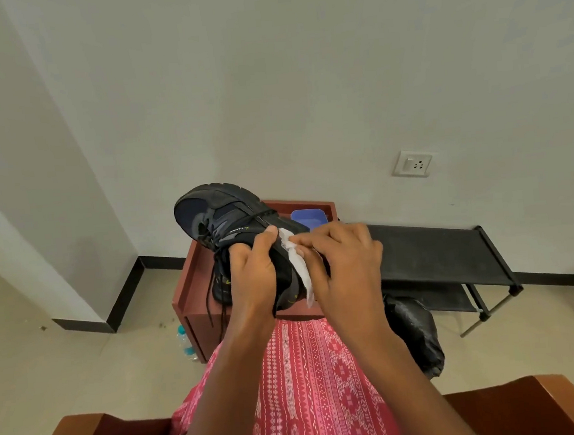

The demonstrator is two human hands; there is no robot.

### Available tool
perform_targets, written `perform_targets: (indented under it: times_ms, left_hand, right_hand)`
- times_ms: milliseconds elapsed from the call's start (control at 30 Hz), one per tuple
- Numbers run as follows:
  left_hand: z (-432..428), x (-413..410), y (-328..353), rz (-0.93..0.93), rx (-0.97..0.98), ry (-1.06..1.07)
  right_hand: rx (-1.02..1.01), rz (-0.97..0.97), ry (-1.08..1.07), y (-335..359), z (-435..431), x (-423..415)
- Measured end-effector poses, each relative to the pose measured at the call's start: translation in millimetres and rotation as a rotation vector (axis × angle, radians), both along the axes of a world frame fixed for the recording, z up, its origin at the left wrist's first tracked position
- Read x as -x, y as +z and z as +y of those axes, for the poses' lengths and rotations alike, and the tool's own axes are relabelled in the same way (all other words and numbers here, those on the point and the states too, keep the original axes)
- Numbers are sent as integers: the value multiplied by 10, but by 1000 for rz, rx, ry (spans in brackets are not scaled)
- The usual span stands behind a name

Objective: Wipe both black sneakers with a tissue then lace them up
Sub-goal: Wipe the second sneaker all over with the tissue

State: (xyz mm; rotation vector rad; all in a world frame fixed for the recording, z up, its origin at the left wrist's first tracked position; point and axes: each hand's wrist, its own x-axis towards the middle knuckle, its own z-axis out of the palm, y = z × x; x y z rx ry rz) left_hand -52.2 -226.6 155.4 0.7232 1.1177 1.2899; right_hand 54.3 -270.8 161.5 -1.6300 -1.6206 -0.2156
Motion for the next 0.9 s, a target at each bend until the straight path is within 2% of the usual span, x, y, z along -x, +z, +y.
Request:
perform_targets:
  times_ms: [133,333,467,633,767,900]
  left_hand:
    - [-9,9,20,5,20,-1]
    - [-113,-79,43,100,-168,-119]
    - [-164,-75,92,127,-224,-87]
    - [-146,-24,99,80,-163,-39]
    - [-101,-12,63,58,-131,-45]
    - [-160,-97,86,83,-151,-102]
  right_hand:
    - [-4,-23,-60,-96,-212,-37]
    - [-15,-27,-69,45,130,-33]
    - [-14,-12,-43,24,194,-4]
    - [-113,57,-1,-184,-90,-59]
    - [-198,13,46,-342,-291,-104]
    - [-212,-16,45,-198,-92,-168]
